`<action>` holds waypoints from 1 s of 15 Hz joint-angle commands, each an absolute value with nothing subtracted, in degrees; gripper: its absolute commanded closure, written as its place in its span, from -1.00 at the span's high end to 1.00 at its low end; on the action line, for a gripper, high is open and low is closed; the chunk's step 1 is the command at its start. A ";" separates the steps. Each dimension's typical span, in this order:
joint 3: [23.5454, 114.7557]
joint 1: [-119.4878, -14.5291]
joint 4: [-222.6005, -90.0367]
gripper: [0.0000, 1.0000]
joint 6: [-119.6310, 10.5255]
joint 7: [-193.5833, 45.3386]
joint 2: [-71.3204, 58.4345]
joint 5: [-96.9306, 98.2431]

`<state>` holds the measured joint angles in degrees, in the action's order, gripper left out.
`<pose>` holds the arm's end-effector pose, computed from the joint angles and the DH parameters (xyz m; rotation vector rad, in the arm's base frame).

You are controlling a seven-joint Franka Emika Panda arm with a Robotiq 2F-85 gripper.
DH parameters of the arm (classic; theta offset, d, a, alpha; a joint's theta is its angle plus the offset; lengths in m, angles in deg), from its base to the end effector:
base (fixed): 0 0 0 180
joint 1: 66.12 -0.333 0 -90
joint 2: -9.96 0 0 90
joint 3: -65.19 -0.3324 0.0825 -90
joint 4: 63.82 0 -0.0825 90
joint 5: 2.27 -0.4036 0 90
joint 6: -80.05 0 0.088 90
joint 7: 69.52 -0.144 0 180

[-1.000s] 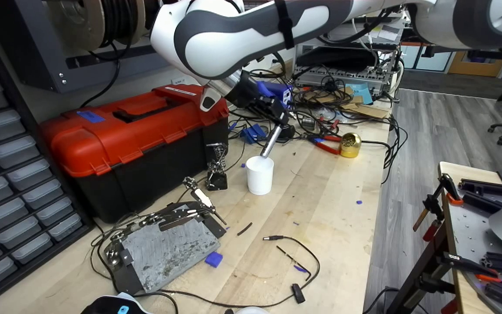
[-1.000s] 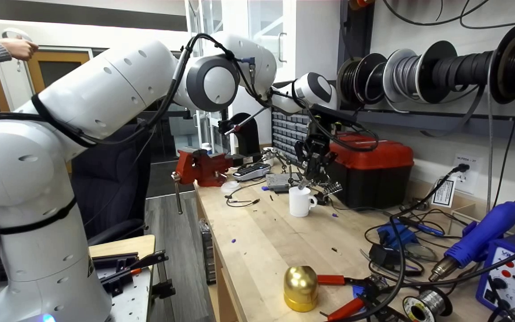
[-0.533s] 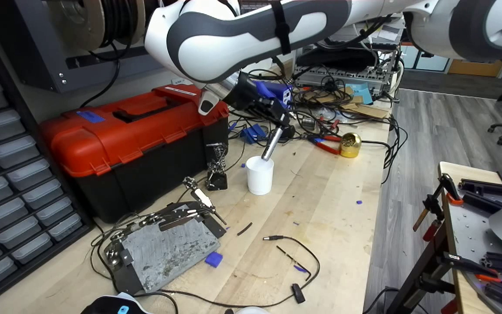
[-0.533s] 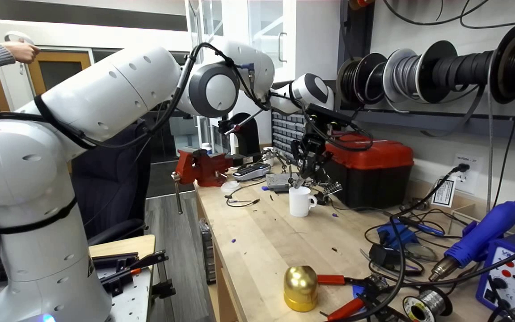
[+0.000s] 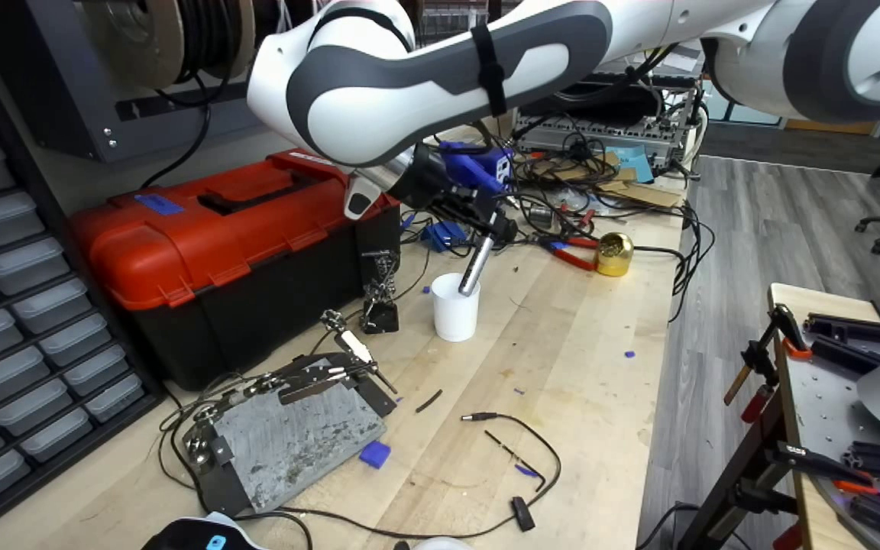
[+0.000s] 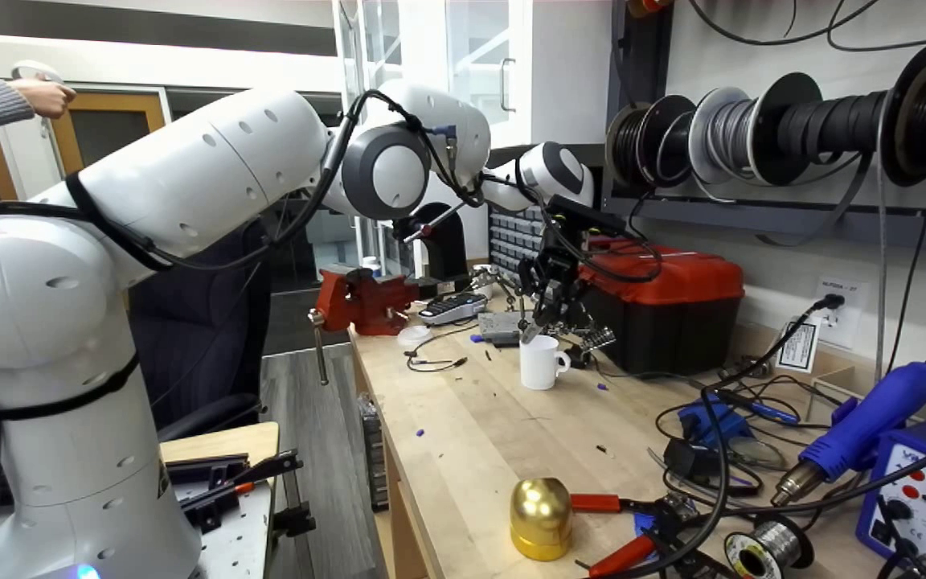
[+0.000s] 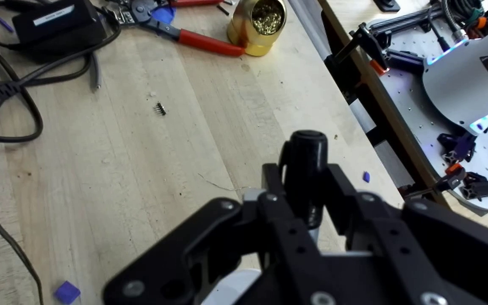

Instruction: Pick the marker on the desk and put it in the cup

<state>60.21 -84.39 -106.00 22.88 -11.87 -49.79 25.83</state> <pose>0.6868 0.1799 0.2771 2.1595 1.6449 -1.2457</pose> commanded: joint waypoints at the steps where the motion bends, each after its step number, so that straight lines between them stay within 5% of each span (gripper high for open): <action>1: 60.42 -85.29 -102.50 -0.28 25.12 -10.10 -51.51 26.17; 2: 60.40 -85.40 -102.28 0.10 25.12 -10.07 -51.67 26.08; 9: 60.12 -85.42 -100.21 0.96 25.09 -10.03 -51.50 25.29; 15: 60.07 -85.05 -100.61 1.00 22.97 -10.89 -50.82 25.36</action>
